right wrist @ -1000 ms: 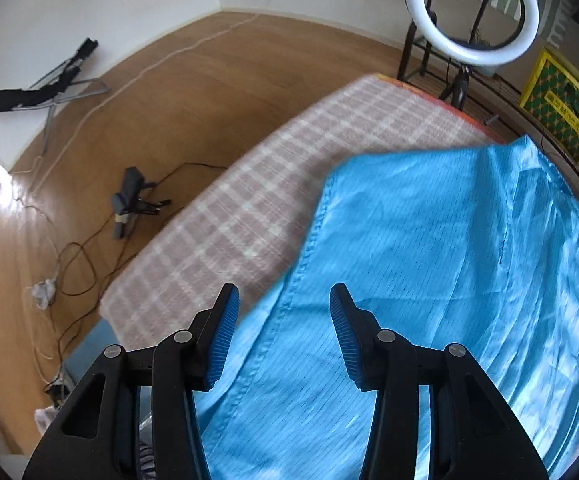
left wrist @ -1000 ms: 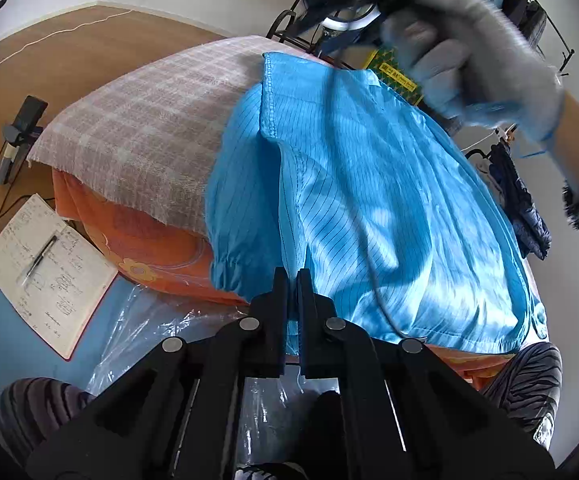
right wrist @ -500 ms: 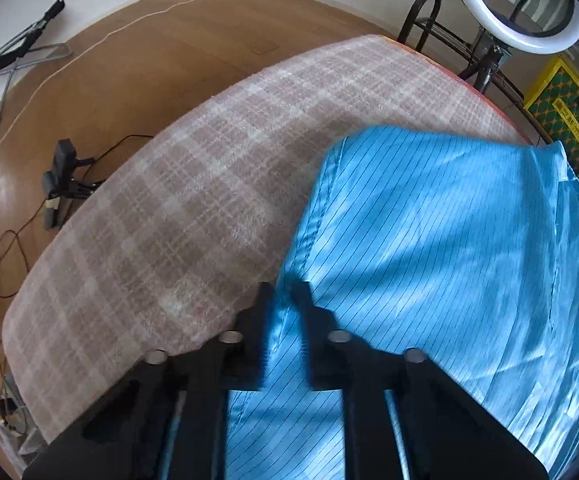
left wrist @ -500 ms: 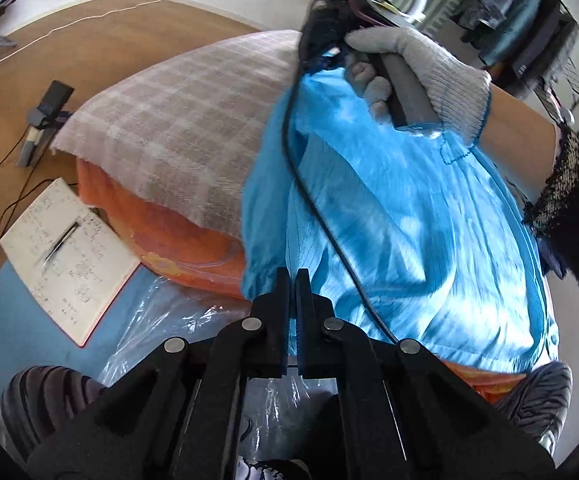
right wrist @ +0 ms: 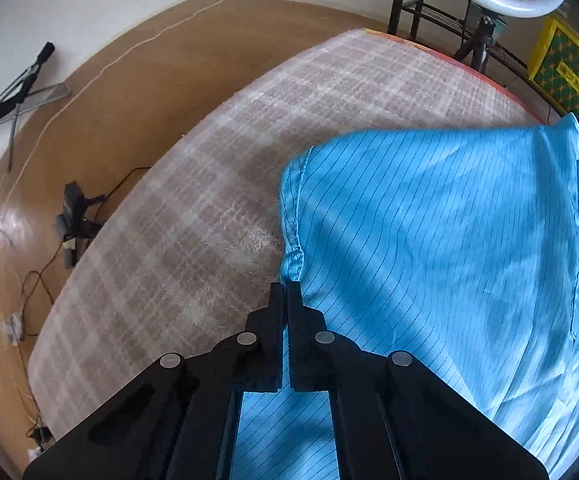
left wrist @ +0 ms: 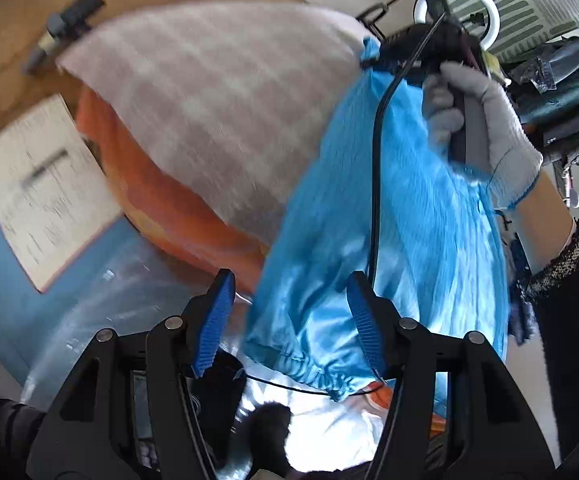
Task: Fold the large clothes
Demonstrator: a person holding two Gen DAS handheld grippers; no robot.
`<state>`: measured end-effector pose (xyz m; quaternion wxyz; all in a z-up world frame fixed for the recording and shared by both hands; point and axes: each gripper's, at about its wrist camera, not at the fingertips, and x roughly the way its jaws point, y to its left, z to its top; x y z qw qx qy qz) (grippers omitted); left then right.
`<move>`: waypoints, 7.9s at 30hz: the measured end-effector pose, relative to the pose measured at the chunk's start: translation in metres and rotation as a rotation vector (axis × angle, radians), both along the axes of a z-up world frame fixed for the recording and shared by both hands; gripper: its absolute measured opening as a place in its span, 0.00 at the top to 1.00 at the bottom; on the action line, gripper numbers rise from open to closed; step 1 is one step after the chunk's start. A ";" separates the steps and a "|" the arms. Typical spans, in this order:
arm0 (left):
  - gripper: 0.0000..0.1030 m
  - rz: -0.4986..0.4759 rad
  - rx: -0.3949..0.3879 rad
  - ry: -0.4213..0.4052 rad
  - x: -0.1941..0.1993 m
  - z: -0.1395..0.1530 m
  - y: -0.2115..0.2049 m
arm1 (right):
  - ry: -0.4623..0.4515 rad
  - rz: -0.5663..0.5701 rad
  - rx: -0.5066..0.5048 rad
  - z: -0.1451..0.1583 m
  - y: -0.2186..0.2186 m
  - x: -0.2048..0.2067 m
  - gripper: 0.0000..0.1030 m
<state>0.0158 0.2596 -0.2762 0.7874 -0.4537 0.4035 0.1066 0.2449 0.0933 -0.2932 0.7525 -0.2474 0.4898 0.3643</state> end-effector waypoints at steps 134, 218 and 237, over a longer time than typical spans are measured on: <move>1.00 -0.214 0.548 -0.131 0.025 0.085 -0.098 | -0.070 -0.135 0.107 0.032 -0.011 0.065 0.99; 1.00 -0.667 0.647 -0.256 -0.002 0.078 -0.258 | 0.218 -0.211 0.163 0.028 -0.310 0.035 0.53; 1.00 -0.594 0.642 -0.166 0.010 0.047 -0.237 | 0.221 -0.252 0.199 0.016 -0.284 0.046 0.99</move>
